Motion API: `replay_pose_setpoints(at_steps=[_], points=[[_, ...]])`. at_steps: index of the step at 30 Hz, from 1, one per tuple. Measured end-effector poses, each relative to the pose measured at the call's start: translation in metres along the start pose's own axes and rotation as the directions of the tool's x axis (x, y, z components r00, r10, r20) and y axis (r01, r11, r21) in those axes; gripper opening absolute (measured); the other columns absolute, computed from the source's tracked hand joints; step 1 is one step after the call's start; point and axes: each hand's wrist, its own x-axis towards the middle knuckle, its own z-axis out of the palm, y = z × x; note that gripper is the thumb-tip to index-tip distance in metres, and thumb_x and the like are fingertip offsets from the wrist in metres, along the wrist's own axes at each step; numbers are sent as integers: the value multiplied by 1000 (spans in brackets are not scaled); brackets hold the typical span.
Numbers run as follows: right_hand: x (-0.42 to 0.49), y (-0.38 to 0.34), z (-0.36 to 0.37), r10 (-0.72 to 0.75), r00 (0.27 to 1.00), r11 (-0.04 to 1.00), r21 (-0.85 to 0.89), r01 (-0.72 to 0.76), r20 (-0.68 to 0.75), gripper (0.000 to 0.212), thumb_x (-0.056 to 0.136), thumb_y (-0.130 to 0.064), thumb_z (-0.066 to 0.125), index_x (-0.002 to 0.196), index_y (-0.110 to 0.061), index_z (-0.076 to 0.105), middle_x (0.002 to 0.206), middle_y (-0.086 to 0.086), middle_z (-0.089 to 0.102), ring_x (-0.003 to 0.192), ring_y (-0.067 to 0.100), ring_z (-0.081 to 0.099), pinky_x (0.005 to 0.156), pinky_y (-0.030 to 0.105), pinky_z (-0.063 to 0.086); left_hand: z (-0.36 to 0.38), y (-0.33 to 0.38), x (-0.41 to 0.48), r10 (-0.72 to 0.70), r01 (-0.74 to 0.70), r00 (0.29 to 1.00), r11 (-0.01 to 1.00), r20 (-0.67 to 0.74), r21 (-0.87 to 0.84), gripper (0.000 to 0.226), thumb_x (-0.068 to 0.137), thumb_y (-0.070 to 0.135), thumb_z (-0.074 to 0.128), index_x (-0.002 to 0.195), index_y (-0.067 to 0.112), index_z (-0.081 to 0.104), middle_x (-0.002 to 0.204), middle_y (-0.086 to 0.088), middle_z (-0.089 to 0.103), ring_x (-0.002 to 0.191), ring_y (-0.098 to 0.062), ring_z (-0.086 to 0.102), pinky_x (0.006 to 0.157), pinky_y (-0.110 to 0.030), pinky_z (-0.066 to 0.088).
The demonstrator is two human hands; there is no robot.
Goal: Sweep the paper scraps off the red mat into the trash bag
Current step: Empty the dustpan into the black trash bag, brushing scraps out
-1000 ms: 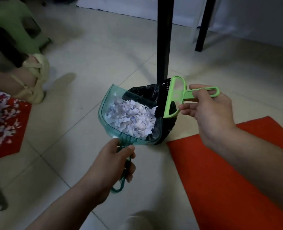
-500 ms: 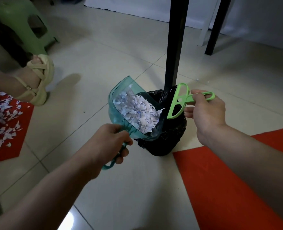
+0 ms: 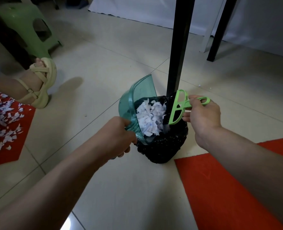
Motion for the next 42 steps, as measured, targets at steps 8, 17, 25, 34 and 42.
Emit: replay_pose_setpoints(at_steps=[8,17,25,34,42], points=[[1,-1,4,-2,1000,999,-32,2,0,21,96,-14,47,88,-22,64,79,-1,64,70,20,60,83,45,58,2,2,0,110,-92,991,975,-78,202,20,92,8,46,88,12,65,61,0,54,46,-11,46,46,-23,37],[0,-6,5,-17,1000,996,-83,18,7,17,95,-20,51,86,-25,65,81,2,65,67,23,62,78,50,58,9,4,-7,306,-198,936,867,-175,456,24,86,7,40,67,22,38,65,-1,51,55,-20,47,47,-28,30],[1,-4,-2,35,999,993,-113,-36,-13,20,97,-22,49,81,-21,60,74,6,63,60,22,61,77,49,59,9,2,-8,380,-235,892,853,-245,466,19,86,7,40,85,25,45,66,-1,51,56,-21,50,49,-29,33],[0,0,11,191,980,981,-40,-189,45,17,99,-20,45,94,-11,59,68,14,72,65,30,70,81,46,59,30,7,-22,422,-298,879,849,-222,436,18,89,11,39,79,26,42,68,2,49,57,-17,47,49,-29,30],[-3,0,14,231,971,971,-68,-227,61,16,99,-18,43,102,-9,56,92,17,70,57,27,70,61,33,60,27,3,-22,368,-247,900,873,-235,420,19,89,9,39,85,26,48,70,2,52,60,-19,51,50,-29,33]])
